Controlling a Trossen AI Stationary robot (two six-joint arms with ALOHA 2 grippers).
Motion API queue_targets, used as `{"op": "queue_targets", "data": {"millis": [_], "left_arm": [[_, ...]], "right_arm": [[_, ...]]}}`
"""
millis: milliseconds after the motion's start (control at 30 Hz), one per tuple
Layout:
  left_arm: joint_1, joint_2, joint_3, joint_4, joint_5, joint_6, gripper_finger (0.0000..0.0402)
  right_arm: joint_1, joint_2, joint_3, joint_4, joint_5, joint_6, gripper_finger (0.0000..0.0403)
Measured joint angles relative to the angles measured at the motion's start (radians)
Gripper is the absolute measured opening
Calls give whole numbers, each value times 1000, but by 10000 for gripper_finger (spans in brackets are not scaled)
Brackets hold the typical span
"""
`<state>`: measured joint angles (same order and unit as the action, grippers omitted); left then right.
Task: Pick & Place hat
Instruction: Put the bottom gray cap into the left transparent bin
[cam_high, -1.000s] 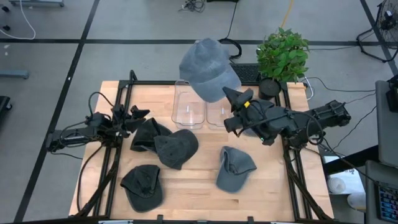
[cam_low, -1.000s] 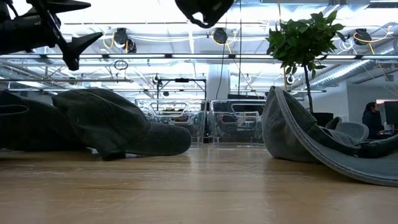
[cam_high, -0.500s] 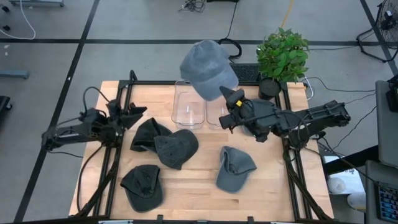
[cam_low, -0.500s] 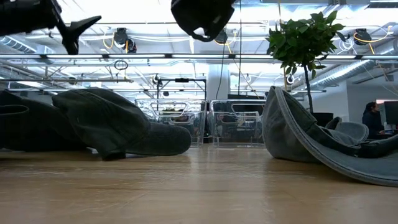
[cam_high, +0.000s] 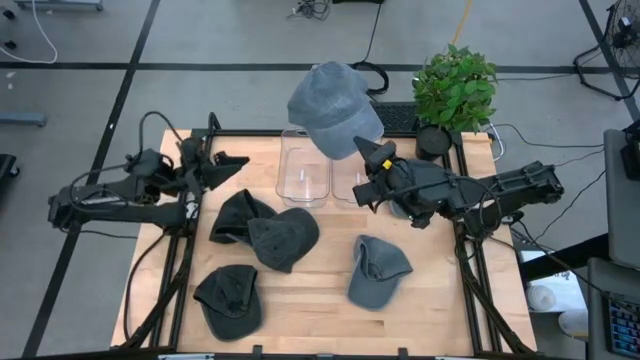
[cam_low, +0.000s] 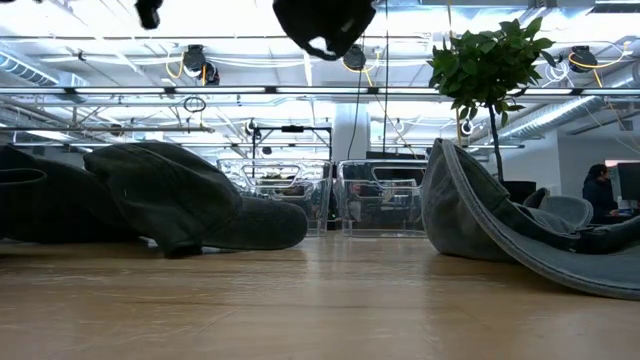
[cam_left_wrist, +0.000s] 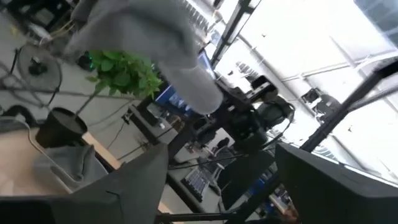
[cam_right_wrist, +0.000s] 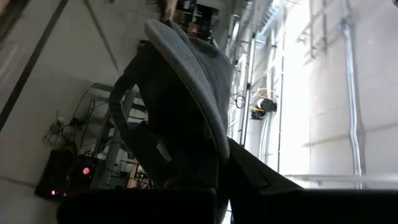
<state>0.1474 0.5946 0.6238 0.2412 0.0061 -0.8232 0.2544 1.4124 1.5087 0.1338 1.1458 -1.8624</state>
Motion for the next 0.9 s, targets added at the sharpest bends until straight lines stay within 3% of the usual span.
{"op": "queue_targets", "data": {"millis": [200, 433, 900], "left_arm": [[0, 154, 115, 58, -83, -88, 332], [0, 306, 199, 171, -101, -175, 333], [9, 553, 417, 174, -112, -241, 333]], "right_arm": [[0, -1, 0, 147, -25, -46, 0], [0, -1, 0, 150, -25, -62, 0], [0, -1, 0, 156, -42, -65, 0]]}}
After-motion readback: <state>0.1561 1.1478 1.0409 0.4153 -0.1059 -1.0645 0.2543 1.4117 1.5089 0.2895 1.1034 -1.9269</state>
